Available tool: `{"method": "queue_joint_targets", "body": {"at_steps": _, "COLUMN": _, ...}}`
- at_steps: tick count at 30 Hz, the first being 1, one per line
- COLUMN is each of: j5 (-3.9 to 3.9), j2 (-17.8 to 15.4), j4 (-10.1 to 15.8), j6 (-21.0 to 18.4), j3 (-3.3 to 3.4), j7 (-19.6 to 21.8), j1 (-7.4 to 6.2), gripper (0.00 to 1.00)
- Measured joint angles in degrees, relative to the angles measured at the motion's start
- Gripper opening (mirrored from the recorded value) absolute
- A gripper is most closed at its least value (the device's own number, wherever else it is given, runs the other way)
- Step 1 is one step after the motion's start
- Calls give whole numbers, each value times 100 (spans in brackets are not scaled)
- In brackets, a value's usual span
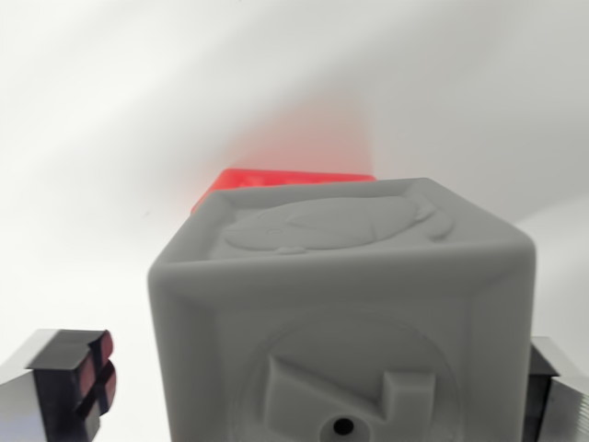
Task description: Destack cube
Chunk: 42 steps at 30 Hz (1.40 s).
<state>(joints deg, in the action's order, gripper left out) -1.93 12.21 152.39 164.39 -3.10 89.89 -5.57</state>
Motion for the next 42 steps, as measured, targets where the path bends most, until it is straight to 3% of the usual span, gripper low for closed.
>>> {"method": "queue_joint_targets", "body": {"at_steps": 32, "j5": 0, "j2": -10, "j4": 1, "j6": -8, "j3": 2, "j7": 0, "j1": -1, "gripper": 0}}
{"method": "queue_joint_targets", "body": {"at_steps": 42, "j5": 18, "j2": -186, "j4": 19, "j6": -146, "j3": -4, "j7": -12, "j1": 1, "gripper": 0}}
